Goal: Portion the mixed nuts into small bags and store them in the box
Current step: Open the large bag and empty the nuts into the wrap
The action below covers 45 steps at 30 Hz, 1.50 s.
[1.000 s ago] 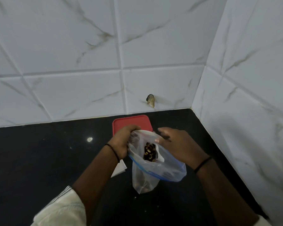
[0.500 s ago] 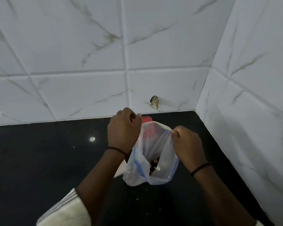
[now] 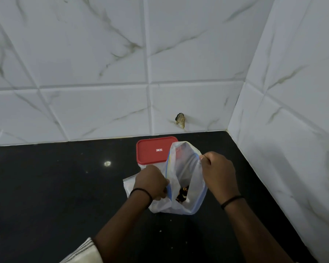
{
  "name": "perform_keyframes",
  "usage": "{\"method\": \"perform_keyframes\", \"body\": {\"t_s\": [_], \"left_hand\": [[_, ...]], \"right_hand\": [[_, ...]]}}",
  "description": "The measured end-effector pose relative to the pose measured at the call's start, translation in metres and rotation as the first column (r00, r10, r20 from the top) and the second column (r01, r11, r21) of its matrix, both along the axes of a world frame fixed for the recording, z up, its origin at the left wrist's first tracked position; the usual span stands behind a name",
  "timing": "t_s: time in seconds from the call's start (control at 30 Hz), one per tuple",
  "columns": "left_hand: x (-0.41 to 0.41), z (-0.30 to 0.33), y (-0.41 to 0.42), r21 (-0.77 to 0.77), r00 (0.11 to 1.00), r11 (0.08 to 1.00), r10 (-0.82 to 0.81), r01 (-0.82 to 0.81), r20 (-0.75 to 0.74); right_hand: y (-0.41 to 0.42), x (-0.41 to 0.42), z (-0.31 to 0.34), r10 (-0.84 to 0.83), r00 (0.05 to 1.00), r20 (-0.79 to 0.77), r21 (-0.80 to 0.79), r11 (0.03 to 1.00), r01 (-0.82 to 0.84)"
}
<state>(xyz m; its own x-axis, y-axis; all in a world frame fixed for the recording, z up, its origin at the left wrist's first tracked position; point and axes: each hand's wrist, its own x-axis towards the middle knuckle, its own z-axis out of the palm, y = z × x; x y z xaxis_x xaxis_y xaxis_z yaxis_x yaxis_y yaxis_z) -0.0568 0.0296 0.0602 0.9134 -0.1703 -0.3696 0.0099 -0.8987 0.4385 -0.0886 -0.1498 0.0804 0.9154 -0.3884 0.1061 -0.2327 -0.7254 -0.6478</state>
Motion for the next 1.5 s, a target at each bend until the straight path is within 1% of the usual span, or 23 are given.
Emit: {"method": "perform_keyframes", "body": {"t_s": [0.03,0.07,0.13,0.23,0.3,0.37,0.4,0.47,0.53,0.57,0.6,0.67,0.73,0.8,0.87,0.9,0.97,1.03,1.1,1.23,1.37,1.43,1.5], "left_hand": [[-0.003,0.0,-0.002,-0.198,0.991,0.972,0.113,-0.126,-0.075],[-0.008,0.001,-0.005,-0.394,0.954,0.872,0.231,-0.291,-0.192],[-0.009,0.002,-0.008,-0.604,0.844,0.591,0.351,-0.535,-0.405],[-0.009,-0.001,-0.01,-0.667,0.684,0.162,0.253,-0.727,-0.684],[-0.009,0.004,-0.009,-0.626,0.62,-0.027,0.105,-0.78,-0.777],[-0.006,0.01,-0.005,-0.606,0.61,-0.115,0.007,-0.787,-0.793],[-0.003,0.014,0.001,-0.605,0.613,-0.158,-0.005,-0.781,-0.79],[0.01,0.018,0.018,-0.632,0.637,-0.222,0.056,-0.743,-0.769],[0.021,0.018,0.036,-0.67,0.669,-0.216,0.089,-0.71,-0.738],[0.025,0.017,0.041,-0.681,0.682,-0.2,0.078,-0.704,-0.728],[0.029,0.016,0.044,-0.689,0.691,-0.184,0.066,-0.701,-0.72],[0.034,0.018,0.045,-0.73,0.728,-0.126,0.074,-0.671,-0.682],[0.035,0.021,0.045,-0.791,0.782,-0.003,0.15,-0.612,-0.605],[0.037,0.017,0.047,-0.851,0.852,0.171,0.285,-0.496,-0.439],[0.039,0.012,0.051,-0.814,0.899,0.477,0.42,-0.332,-0.12],[0.039,0.01,0.052,-0.722,0.905,0.645,0.421,-0.251,0.062],[0.039,0.007,0.055,-0.47,0.904,0.871,0.307,-0.14,0.299],[0.036,0.009,0.052,-0.204,0.902,0.974,0.175,-0.099,0.395],[0.034,0.014,0.048,-0.103,0.901,0.991,0.12,-0.084,0.416],[0.031,0.023,0.028,-0.122,0.889,0.992,0.087,-0.036,0.449],[0.031,0.026,0.01,-0.108,0.868,0.991,0.119,-0.076,0.483],[0.043,0.021,0.022,-0.311,0.84,0.936,0.299,-0.166,0.452],[0.05,0.018,0.031,-0.606,0.855,0.759,0.46,-0.238,0.239]], "right_hand": [[0.002,-0.001,-0.001,-0.001,1.0,-0.005,-0.002,1.0,0.001],[0.003,-0.003,-0.002,0.0,1.0,-0.008,-0.003,1.0,0.0],[0.007,-0.005,-0.003,0.016,1.0,-0.007,0.004,1.0,-0.016],[0.01,-0.007,-0.002,0.038,0.999,0.007,0.041,0.998,-0.038],[0.008,-0.005,-0.004,0.041,0.999,0.029,0.188,0.981,-0.046],[0.002,-0.004,-0.003,0.002,1.0,0.025,0.475,0.88,-0.014],[-0.004,-0.003,-0.002,-0.033,0.999,0.013,0.621,0.784,0.018],[-0.015,-0.004,0.001,-0.117,0.992,-0.042,0.861,0.5,0.095],[-0.023,-0.004,0.003,-0.141,0.981,-0.132,0.961,0.226,0.162],[-0.024,-0.003,0.004,-0.132,0.978,-0.163,0.975,0.133,0.18],[-0.023,-0.002,0.003,-0.115,0.978,-0.176,0.98,0.078,0.185],[-0.022,0.002,0.002,-0.098,0.979,-0.18,0.982,0.045,0.186],[-0.021,0.005,0.004,-0.09,0.978,-0.188,0.976,0.094,0.197],[-0.023,0.005,0.006,-0.074,0.977,-0.198,0.961,0.182,0.209],[-0.025,0.004,0.006,-0.062,0.982,-0.179,0.936,0.296,0.189],[-0.023,0.002,0.007,-0.056,0.985,-0.161,0.913,0.37,0.17],[-0.021,0.0,0.008,-0.032,0.99,-0.137,0.838,0.529,0.134],[-0.018,0.0,0.008,-0.017,0.991,-0.135,0.733,0.671,0.111],[-0.016,0.002,0.008,-0.036,0.994,-0.104,0.665,0.74,0.097],[-0.001,0.006,0.007,-0.089,0.996,0.023,0.465,0.883,0.069],[0.014,0.012,0.005,-0.065,0.996,0.068,0.378,0.925,0.034],[0.001,0.015,0.005,-0.132,0.985,0.107,0.39,0.917,0.08],[-0.015,0.015,0.003,-0.177,0.979,0.106,0.45,0.886,0.112]]}}
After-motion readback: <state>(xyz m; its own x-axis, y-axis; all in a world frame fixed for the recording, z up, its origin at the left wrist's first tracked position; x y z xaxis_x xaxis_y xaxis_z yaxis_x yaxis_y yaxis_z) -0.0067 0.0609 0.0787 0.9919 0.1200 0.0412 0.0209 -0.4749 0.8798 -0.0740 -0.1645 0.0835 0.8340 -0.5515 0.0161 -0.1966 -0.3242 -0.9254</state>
